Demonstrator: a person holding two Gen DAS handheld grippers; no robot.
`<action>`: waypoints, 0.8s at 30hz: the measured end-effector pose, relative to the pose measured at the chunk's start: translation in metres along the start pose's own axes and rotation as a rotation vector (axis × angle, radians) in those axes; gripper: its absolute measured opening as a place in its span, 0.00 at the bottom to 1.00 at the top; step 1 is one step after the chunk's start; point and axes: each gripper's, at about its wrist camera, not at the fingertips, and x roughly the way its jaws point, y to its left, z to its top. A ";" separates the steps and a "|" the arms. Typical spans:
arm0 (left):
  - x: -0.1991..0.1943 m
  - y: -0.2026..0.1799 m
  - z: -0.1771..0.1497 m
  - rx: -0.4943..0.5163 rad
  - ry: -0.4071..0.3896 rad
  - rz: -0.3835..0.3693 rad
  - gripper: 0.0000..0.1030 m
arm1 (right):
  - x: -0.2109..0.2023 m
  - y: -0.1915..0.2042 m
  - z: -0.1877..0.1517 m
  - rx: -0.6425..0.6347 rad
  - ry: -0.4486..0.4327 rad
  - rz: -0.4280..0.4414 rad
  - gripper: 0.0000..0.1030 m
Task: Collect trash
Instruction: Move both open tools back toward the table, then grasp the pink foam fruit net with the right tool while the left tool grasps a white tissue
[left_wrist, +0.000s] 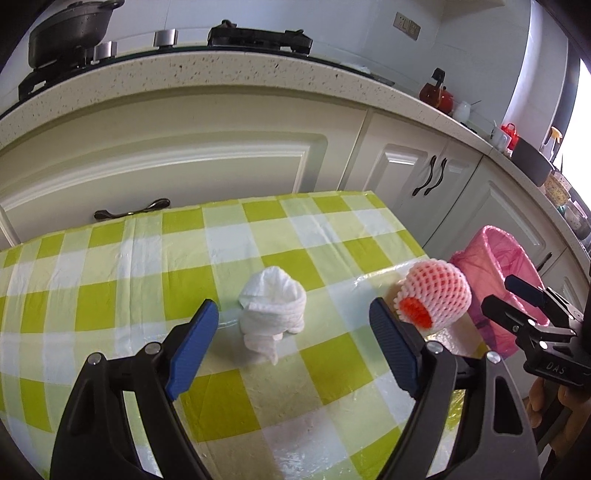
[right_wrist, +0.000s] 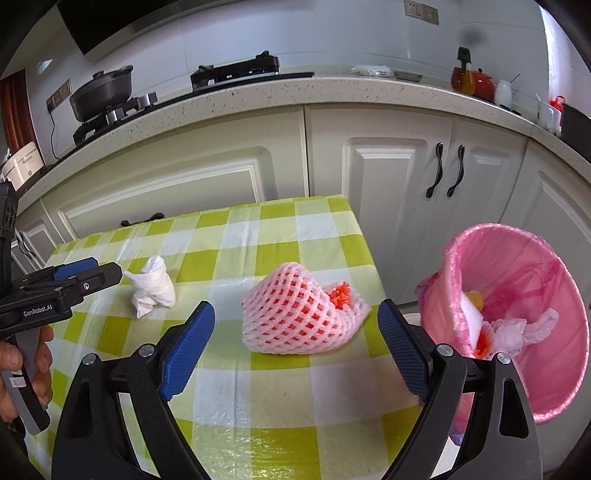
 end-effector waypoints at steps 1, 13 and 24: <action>0.004 0.002 -0.001 -0.001 0.008 0.001 0.78 | 0.004 0.002 0.000 -0.006 0.007 -0.002 0.82; 0.045 0.012 0.000 -0.007 0.065 0.015 0.76 | 0.050 0.010 0.001 -0.032 0.068 -0.017 0.82; 0.068 0.017 0.002 -0.022 0.104 0.016 0.62 | 0.076 0.008 -0.003 -0.039 0.111 -0.014 0.82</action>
